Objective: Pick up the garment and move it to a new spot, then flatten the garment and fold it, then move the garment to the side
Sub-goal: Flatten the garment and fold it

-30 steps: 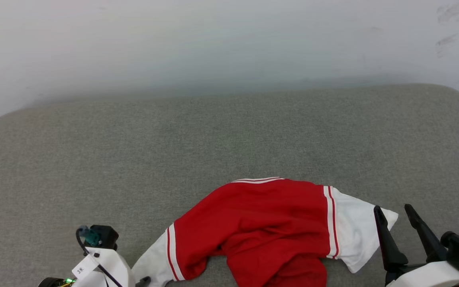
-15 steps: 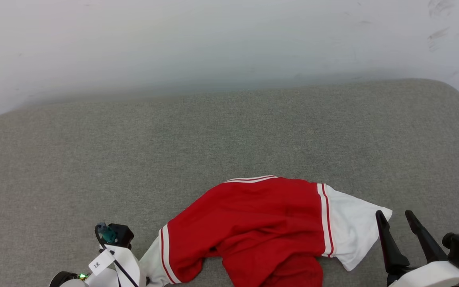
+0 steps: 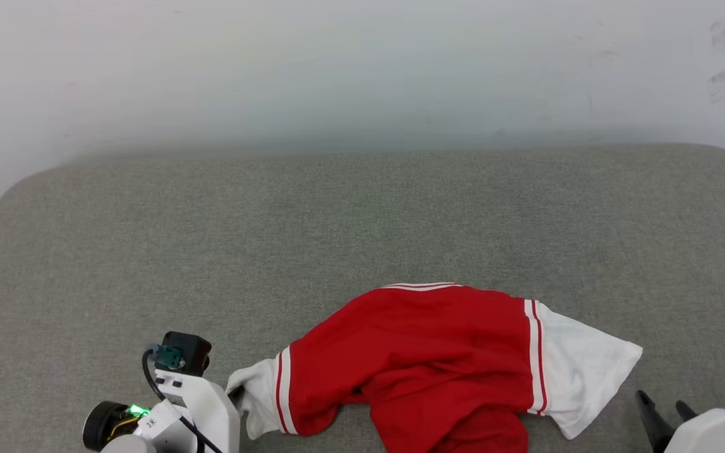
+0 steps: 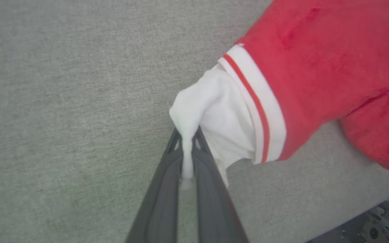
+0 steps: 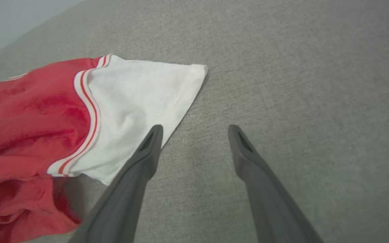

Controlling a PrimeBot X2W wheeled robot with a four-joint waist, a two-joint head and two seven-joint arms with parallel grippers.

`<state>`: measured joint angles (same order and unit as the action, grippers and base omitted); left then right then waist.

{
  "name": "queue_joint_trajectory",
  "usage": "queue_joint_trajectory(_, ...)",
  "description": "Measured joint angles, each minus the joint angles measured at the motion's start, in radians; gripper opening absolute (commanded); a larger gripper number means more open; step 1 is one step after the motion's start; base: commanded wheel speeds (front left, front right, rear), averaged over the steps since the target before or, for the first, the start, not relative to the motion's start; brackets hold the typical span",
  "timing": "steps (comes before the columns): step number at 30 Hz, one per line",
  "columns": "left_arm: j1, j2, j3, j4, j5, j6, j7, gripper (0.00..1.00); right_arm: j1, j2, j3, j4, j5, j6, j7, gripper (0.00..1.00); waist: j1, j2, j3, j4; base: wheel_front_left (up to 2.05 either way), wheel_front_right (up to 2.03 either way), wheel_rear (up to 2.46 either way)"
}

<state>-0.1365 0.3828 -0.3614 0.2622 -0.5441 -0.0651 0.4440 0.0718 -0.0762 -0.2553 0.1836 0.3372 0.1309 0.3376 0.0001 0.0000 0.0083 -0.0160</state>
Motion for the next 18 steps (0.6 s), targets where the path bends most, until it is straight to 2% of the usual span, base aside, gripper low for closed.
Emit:
queue_joint_trajectory(4,0.005,-0.002,0.002,-0.062,0.013,0.017,-0.028,0.0,-0.093,-0.066,0.008,0.094,-0.002,0.0,0.117,1.0,0.0,0.0,0.003,0.014,0.0,0.0,0.0)
queue_joint_trajectory(11,0.011,0.001,-0.007,-0.15,0.022,0.03,-0.033,0.0,-0.27,-0.149,0.073,0.267,-0.004,0.0,0.251,1.0,0.0,0.0,0.012,0.032,0.0,0.0,0.0)
queue_joint_trajectory(18,-0.001,-0.002,-0.012,-0.209,0.028,0.03,-0.042,0.0,-0.393,-0.193,0.164,0.415,0.001,0.0,0.305,1.0,0.0,0.0,0.052,0.047,0.0,0.0,0.0)
